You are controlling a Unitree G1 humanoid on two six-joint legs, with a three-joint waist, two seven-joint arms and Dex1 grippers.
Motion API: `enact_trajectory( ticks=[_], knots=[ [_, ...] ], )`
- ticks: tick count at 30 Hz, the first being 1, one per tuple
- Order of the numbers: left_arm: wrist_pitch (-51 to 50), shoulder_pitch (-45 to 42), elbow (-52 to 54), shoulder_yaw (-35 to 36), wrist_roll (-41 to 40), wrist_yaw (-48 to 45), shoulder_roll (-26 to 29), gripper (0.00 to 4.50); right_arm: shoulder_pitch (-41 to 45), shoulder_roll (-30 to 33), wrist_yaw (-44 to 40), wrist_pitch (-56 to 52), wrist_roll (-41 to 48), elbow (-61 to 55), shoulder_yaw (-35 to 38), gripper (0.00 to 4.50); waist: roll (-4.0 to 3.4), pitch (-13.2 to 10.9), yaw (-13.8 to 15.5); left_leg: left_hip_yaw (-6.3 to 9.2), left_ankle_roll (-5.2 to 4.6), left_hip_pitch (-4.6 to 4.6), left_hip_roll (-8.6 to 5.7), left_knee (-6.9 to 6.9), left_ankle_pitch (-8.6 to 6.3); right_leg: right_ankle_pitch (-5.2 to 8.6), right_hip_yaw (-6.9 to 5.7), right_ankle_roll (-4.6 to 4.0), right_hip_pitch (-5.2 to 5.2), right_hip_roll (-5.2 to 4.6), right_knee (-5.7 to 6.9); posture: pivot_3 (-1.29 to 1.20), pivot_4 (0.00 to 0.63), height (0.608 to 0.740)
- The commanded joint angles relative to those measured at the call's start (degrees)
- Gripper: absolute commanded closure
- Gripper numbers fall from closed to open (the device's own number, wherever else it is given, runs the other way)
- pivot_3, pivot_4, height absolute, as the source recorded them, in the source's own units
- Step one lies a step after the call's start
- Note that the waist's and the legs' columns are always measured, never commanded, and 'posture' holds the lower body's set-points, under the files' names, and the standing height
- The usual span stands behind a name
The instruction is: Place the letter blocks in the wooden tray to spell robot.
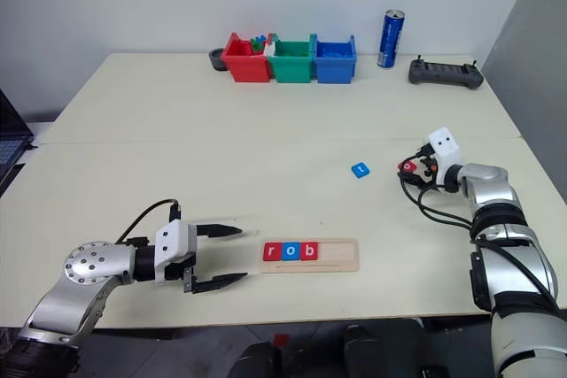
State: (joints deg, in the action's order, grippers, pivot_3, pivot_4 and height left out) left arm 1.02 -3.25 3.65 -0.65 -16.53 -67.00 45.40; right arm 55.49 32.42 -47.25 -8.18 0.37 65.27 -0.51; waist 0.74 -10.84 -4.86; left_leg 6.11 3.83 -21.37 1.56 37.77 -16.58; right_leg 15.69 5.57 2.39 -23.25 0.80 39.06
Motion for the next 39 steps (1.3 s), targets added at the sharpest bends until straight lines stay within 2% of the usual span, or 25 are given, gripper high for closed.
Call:
enact_trajectory(
  ticks=[1, 5, 8, 12, 17, 21, 31, 39],
  knots=[
    [2.8, -1.6, -2.3, 0.1, 0.6, -0.9, -0.2, 0.00, -0.2, -0.6, 1.8, -0.6, -0.7, 1.7, 0.3, 1.68, 0.01, 0.0, 0.0, -0.01, 0.00, 0.02, 0.00, 0.01, 0.00, 0.00, 0.01, 0.00, 0.03, 0.00, 0.00, 0.00, 0.150, 0.740],
    [6.4, -1.7, -6.4, -0.4, 1.4, -2.0, -1.0, 0.00, -1.0, -0.8, 1.5, -1.4, -0.4, 0.8, 0.8, 3.03, 0.01, 0.0, -0.1, -0.04, 0.00, 0.10, -0.01, 0.07, 0.00, 0.00, 0.04, 0.00, 0.11, 0.00, 0.00, 0.00, 0.150, 0.740],
    [8.1, -1.7, -8.1, -0.2, 1.3, -2.7, -1.4, 0.00, -2.6, -0.3, 0.9, -1.9, -0.6, -2.2, 0.4, 3.05, 0.01, 0.0, -0.1, -0.03, 0.00, 0.12, 0.00, 0.07, 0.00, 0.00, 0.04, 0.00, 0.12, 0.00, 0.01, 0.00, 0.150, 0.740],
    [9.2, -0.9, -8.4, 0.0, 1.2, -3.2, -1.4, 0.00, -9.0, 1.1, -0.5, -5.5, 0.3, -15.8, 0.2, 3.05, 0.00, 0.0, 0.2, 0.01, 0.00, 0.08, 0.00, 0.04, 0.00, 0.00, 0.01, 0.00, 0.10, 0.00, 0.02, 0.00, 0.150, 0.740],
    [8.7, -0.1, -6.6, 0.2, 0.7, -2.6, -1.5, 0.00, -26.4, 2.1, 2.9, -19.0, 3.7, -48.2, 2.9, 3.05, -0.04, 0.1, 0.6, 0.17, 0.00, -0.10, 0.02, 0.00, 0.00, 0.00, -0.12, 0.00, 0.00, -0.01, 0.01, 0.00, 0.150, 0.740],
    [8.2, -0.1, -6.2, 0.0, 0.1, -2.4, -2.1, 0.00, -35.6, 1.6, 7.8, -26.2, 4.7, -63.7, 5.6, 3.05, -0.05, 0.1, 0.8, 0.15, 0.00, -0.08, 0.00, 0.02, -0.01, 0.01, -0.11, 0.01, 0.01, -0.01, 0.01, 0.00, 0.150, 0.740],
    [7.5, -1.8, -6.9, 0.2, -1.2, -2.4, -3.9, 0.00, -51.5, -5.9, 18.4, -43.8, 10.6, -90.9, 11.0, 3.05, -0.05, 0.1, 1.6, 0.09, 0.00, -0.07, 0.02, 0.07, 0.00, 0.05, -0.04, 0.06, 0.01, 0.04, -0.03, 0.00, 0.150, 0.740],
    [7.7, -4.0, -9.3, 0.7, -2.7, -3.1, -5.7, 0.00, -60.3, -10.5, 23.7, -49.7, 12.6, -100.8, 11.1, 3.05, 0.05, 0.1, 1.6, 0.08, 0.01, -0.06, 0.04, 0.08, 0.00, 0.13, -0.04, 0.20, 0.02, 0.05, -0.04, 0.00, 0.150, 0.740]
  ],
)
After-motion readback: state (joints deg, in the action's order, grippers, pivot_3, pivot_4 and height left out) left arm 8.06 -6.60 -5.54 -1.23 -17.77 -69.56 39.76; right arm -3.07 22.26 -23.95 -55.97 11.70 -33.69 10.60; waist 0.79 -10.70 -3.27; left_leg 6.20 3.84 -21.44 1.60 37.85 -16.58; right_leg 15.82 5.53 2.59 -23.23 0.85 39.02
